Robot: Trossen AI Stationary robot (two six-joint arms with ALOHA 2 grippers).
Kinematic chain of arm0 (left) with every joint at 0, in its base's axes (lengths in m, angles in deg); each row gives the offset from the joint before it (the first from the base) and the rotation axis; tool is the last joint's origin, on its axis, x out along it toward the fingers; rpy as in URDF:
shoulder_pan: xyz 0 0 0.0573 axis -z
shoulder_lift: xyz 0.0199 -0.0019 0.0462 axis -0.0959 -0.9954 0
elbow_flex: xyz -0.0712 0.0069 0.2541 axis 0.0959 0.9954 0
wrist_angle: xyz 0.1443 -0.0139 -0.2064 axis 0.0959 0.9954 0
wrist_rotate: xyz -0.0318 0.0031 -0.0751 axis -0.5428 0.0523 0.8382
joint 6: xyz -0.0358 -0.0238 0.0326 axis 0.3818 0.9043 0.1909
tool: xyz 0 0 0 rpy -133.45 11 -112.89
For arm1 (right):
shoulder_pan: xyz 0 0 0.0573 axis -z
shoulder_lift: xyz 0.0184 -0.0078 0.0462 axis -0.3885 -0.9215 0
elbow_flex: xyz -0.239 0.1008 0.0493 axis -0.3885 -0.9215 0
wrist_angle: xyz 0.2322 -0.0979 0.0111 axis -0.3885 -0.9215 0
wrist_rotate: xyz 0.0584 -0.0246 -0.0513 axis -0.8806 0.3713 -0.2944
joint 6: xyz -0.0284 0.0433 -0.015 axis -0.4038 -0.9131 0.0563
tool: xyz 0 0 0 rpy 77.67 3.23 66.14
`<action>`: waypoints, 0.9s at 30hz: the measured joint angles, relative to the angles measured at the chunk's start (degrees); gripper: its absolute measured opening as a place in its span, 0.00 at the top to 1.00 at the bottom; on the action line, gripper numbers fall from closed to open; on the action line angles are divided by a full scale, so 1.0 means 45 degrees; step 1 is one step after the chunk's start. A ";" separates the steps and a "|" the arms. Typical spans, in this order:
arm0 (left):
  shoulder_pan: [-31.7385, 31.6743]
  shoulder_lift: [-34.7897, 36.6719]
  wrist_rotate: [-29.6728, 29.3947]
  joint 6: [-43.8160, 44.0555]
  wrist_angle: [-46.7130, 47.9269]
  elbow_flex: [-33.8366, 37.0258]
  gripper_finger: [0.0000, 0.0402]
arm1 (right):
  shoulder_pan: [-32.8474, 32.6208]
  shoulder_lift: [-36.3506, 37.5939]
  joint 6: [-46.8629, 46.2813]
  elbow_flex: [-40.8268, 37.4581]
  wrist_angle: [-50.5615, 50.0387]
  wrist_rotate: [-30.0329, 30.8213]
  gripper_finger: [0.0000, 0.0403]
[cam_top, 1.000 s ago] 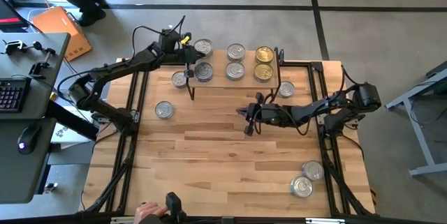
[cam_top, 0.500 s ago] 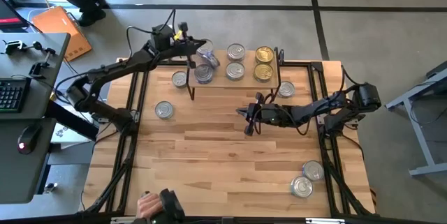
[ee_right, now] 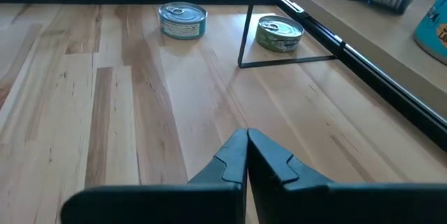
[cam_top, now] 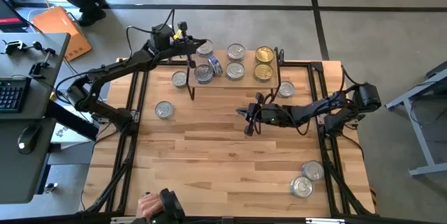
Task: Stack canned seafood by type on shelf
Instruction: Stack the blue tuna can on top of the other blue tuna can on the shelf
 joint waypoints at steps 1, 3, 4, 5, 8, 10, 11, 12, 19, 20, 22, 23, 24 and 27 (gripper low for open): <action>0.0000 0.0000 0.0000 0.0103 0.0000 0.0000 1.00 | 0.0000 -0.0003 0.0000 0.0000 0.0002 0.0000 1.00; 0.0000 0.0000 0.0000 0.0299 -0.0003 0.0000 1.00 | 0.0000 -0.0003 0.0009 0.0000 0.0047 0.0000 1.00; 0.0000 0.0000 0.0000 0.0338 0.0010 0.0000 1.00 | 0.0000 -0.0006 0.0020 0.0000 0.0181 0.0000 0.99; 0.0008 0.0000 0.0000 0.0348 0.0047 0.0000 1.00 | 0.0000 -0.0010 0.0031 0.0000 0.0386 0.0000 0.99; 0.0177 0.0000 -0.0061 0.0260 0.0185 0.0000 1.00 | 0.0000 -0.0010 0.0473 0.0048 0.1283 0.0005 0.94; 0.0328 0.0013 -0.0152 0.0247 0.0195 0.0000 1.00 | 0.0025 -0.0008 0.1138 0.0335 0.1652 0.0063 0.88; 0.0437 0.0024 -0.0193 0.0208 0.0192 0.0000 1.00 | 0.0076 -0.0007 0.1561 0.0562 0.1713 0.0098 0.83; 0.0553 0.0031 -0.0264 0.0107 0.0175 0.0000 1.00 | 0.0148 -0.0005 0.2050 0.0845 0.1697 0.0102 0.79; 0.1399 0.0053 -0.2368 -0.0630 0.0264 0.0000 1.00 | 0.1266 -0.0044 0.4214 0.4043 -0.0727 0.0138 0.42; 0.1495 0.0053 -0.2809 -0.0677 0.0267 0.0000 1.00 | 0.1541 -0.0151 0.4149 0.4555 -0.1248 0.0141 0.37; 0.1631 0.0053 -0.3509 -0.0757 0.0341 0.0000 1.00 | 0.2082 -0.0486 0.3731 0.5517 -0.2216 0.0131 0.30; 0.1647 0.0063 -0.3694 -0.0816 0.0489 0.0000 1.00 | 0.2377 -0.0739 0.3561 0.6027 -0.2638 0.0058 0.26; 0.1658 0.0068 -0.3730 -0.0908 0.0748 0.0000 1.00 | 0.2626 -0.1037 0.3372 0.6483 -0.2983 -0.0047 0.24; 0.1605 0.0068 -0.3698 -0.0998 0.1645 0.0000 1.00 | 0.3272 -0.1994 0.2788 0.7824 -0.4038 -0.0407 0.20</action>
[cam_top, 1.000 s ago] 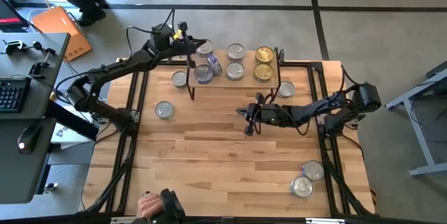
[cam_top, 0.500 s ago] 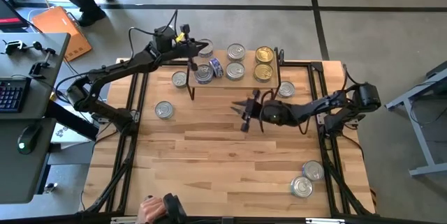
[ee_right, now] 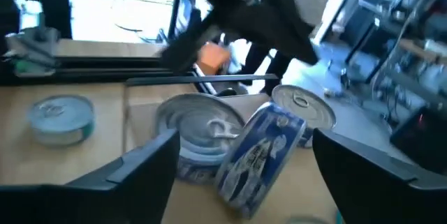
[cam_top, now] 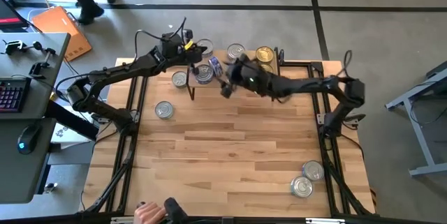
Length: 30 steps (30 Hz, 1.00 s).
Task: Stack canned seafood by type on shelf
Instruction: Stack the blue tuna can on top of the other blue tuna can on the shelf
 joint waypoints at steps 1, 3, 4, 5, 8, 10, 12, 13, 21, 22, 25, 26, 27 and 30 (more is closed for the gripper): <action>-0.0026 0.0000 0.0084 0.0032 0.0227 0.0000 1.00 | 0.0148 -0.0254 -0.0138 0.0411 -0.0330 -0.0098 0.20; -0.0064 0.0000 0.0517 0.0036 0.0751 -0.0005 1.00 | 0.0401 -0.0757 -0.0440 0.1220 -0.0900 -0.0141 0.19; -0.0116 0.0000 0.0799 0.0036 0.1023 -0.0005 1.00 | 0.0495 -0.0966 -0.0618 0.1577 -0.1214 -0.0171 0.19; -0.0123 -0.0002 0.1042 0.0039 0.1204 -0.0005 1.00 | 0.0593 -0.1140 -0.0785 0.1894 -0.1662 -0.0171 0.19; -0.0119 -0.0005 0.1591 0.0296 0.1357 -0.0005 1.00 | 0.0845 -0.1641 -0.1083 0.2833 -0.2899 -0.0564 0.19; -0.0119 -0.0005 0.1793 0.0428 0.1379 -0.0005 1.00 | 0.0990 -0.1914 -0.1280 0.3340 -0.3525 -0.1024 0.20; -0.0119 -0.0005 0.2045 0.0488 0.1380 -0.0005 1.00 | 0.1104 -0.2086 -0.1601 0.3679 -0.3985 -0.1323 0.22; -0.0119 -0.0005 0.2133 0.0493 0.1396 -0.0005 1.00 | 0.1156 -0.2172 -0.1684 0.3805 -0.4105 -0.1440 0.23; -0.0114 -0.0005 0.2278 0.0601 0.1399 -0.0005 1.00 | 0.1412 -0.2217 -0.1981 0.3911 -0.4428 -0.1563 0.45; -0.0109 -0.0005 0.2289 0.0599 0.1387 -0.0005 1.00 | 0.1440 -0.2217 -0.1981 0.3911 -0.4491 -0.1565 0.48; -0.0100 -0.0005 0.2284 0.0585 0.1168 -0.0005 1.00 | 0.1493 -0.2212 -0.1843 0.3911 -0.4787 -0.1562 0.59; -0.0090 -0.0005 0.2279 0.0580 0.1065 -0.0005 1.00 | 0.1496 -0.2212 -0.1674 0.3911 -0.4867 -0.1565 0.63; -0.0086 -0.0005 0.2263 0.0584 0.0970 -0.0005 1.00 | 0.1498 -0.2212 -0.1474 0.3911 -0.4895 -0.1588 0.67; -0.0038 0.0180 0.2027 0.0684 0.0831 -0.0005 1.00 | 0.1486 -0.2212 -0.0996 0.3911 -0.4932 -0.1609 0.71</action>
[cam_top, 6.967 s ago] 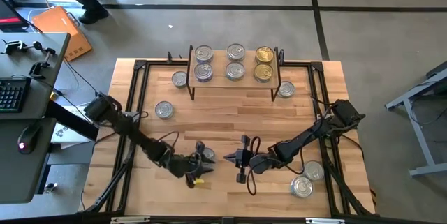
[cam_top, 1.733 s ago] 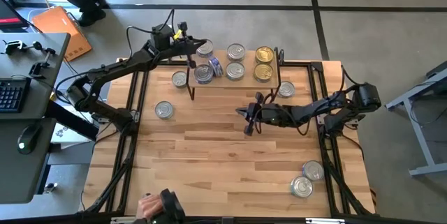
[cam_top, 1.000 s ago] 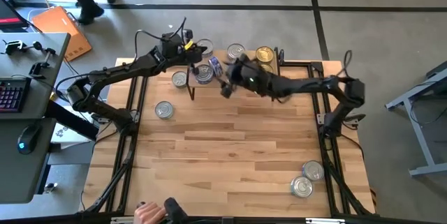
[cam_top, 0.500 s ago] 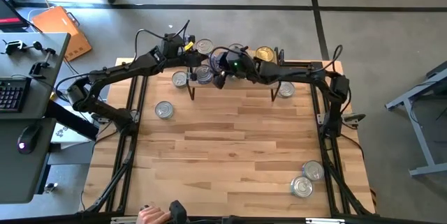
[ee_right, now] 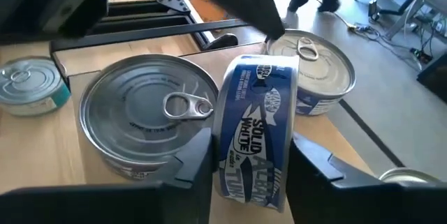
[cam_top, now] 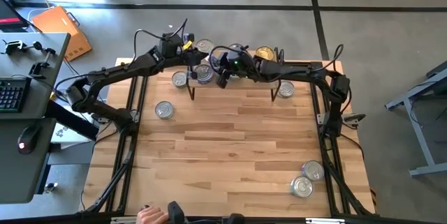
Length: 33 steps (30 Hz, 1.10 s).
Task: Stack canned seafood by type on shelf
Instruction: Stack the blue tuna can on top of the other blue tuna can on the shelf
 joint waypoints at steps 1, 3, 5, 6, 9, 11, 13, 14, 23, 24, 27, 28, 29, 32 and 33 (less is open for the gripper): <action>0.0040 0.0113 -0.0209 0.0066 -0.0025 0.0000 1.00 | -0.0003 0.0000 0.0126 0.0000 0.0016 0.0000 0.71; 0.0078 0.0388 -0.0869 0.0312 -0.0006 0.0000 1.00 | -0.0022 0.0000 0.0341 -0.0005 0.0089 0.0048 0.71; 0.0129 0.0671 -0.1445 0.0545 -0.0020 0.0000 1.00 | -0.0046 0.0061 0.0581 -0.0010 0.0095 0.0212 0.71; 0.0116 0.0822 -0.1522 0.0722 -0.0013 0.0000 1.00 | -0.0104 0.0111 0.0721 -0.0015 0.0102 0.0380 0.71; -0.0095 0.1125 -0.1542 0.1326 -0.0008 0.0000 1.00 | -0.0351 0.0548 0.1302 -0.0015 0.0240 0.0794 0.71; -0.0327 0.1185 -0.1458 0.1729 -0.0006 0.0000 1.00 | -0.0673 0.0949 0.1744 -0.0015 0.0423 0.1063 0.71; -0.0587 0.1116 -0.1276 0.2323 -0.0002 0.0000 1.00 | -0.1130 0.1483 0.2183 -0.0030 0.0141 0.1644 0.71; -0.0699 0.1025 -0.1209 0.2604 0.0010 0.0000 1.00 | -0.1431 0.1798 0.2328 -0.0157 0.0053 0.2079 0.71; -0.1277 -0.0493 -0.0970 0.3204 0.0296 -0.0712 1.00 | -0.4209 0.5353 0.1765 -0.3465 -0.0249 0.5182 0.71; -0.1332 -0.0751 -0.0948 0.3279 0.0654 -0.1013 1.00 | -0.4399 0.5723 0.1467 -0.3937 -0.0183 0.5397 0.71; -0.1576 -0.1536 -0.0718 0.3416 0.1645 -0.1930 1.00 | -0.4872 0.6609 0.0782 -0.5127 0.0356 0.5726 0.71; -0.1622 -0.1803 -0.0694 0.3542 0.1942 -0.2250 1.00 | -0.5014 0.6828 0.0676 -0.5475 0.0523 0.5761 0.71; -0.1690 -0.2060 -0.0687 0.3679 0.2173 -0.2529 1.00 | -0.5157 0.7029 0.0619 -0.5803 0.0695 0.5787 0.71; -0.1807 -0.2749 -0.0658 0.3914 0.2952 -0.3205 1.00 | -0.5516 0.7451 0.0606 -0.6537 0.1330 0.6175 0.71; -0.1826 -0.2944 -0.0638 0.3909 0.3173 -0.3402 1.00 | -0.5607 0.7562 0.0610 -0.6700 0.1519 0.6359 0.71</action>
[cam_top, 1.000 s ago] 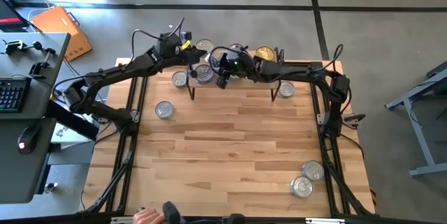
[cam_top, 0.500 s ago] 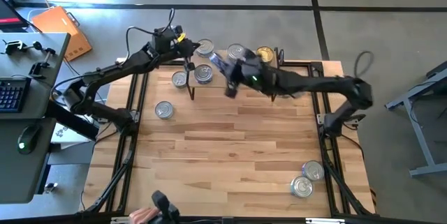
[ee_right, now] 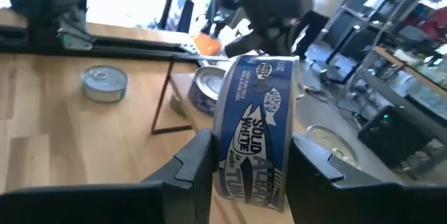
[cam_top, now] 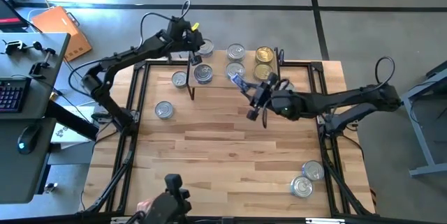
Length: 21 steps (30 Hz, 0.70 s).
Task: Stack canned seafood by type on shelf
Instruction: Stack the blue tuna can on top of the other blue tuna can on the shelf
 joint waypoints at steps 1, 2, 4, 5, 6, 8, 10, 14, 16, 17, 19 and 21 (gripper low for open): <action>-0.0002 -0.0200 0.0010 -0.0046 0.0286 -0.0197 1.00 | -0.0085 0.0109 0.0028 -0.0113 0.0114 0.0105 0.71; -0.0002 -0.0383 0.0016 -0.0103 0.0581 -0.0401 1.00 | -0.0154 0.0173 0.0025 -0.0218 0.0147 0.0128 0.71; -0.0002 -0.0723 0.0018 -0.0193 0.1298 -0.0766 1.00 | -0.0313 0.0200 -0.0025 -0.0369 0.0093 0.0175 0.71; 0.0007 -0.0857 0.0016 -0.0191 0.1717 -0.0933 1.00 | -0.0397 0.0188 -0.0055 -0.0383 -0.0004 0.0144 0.71; 0.0020 -0.0963 0.0021 -0.0150 0.2015 -0.1098 1.00 | -0.0485 0.0176 -0.0057 -0.0387 -0.0021 0.0125 0.71; 0.0032 -0.1003 0.0040 -0.0029 0.2555 -0.1334 1.00 | -0.0635 0.0156 -0.0055 -0.0387 0.0031 0.0111 0.71; 0.0038 -0.0987 0.0218 -0.0001 0.3018 -0.1457 1.00 | -0.0752 0.0137 -0.0042 -0.0387 0.0025 0.0111 0.71; 0.0082 -0.0770 0.1088 0.0045 0.3987 -0.1562 1.00 | -0.0851 0.0131 -0.0022 -0.0387 0.0024 0.0130 0.71; 0.0151 -0.0672 0.1281 0.0115 0.4156 -0.1558 1.00 | -0.0851 0.0127 -0.0022 -0.0387 0.0015 0.0125 0.71; 0.0214 -0.0606 0.1388 0.0125 0.4263 -0.1549 1.00 | -0.0851 0.0127 -0.0014 -0.0387 0.0015 0.0128 0.71; 0.0290 -0.0462 0.1453 0.0125 0.4198 -0.1547 1.00 | -0.0849 0.0127 0.0063 -0.0387 0.0019 0.0125 0.71; 0.0350 -0.0390 0.1469 0.0125 0.4083 -0.1550 1.00 | -0.0846 0.0127 0.0080 -0.0387 0.0013 0.0101 0.71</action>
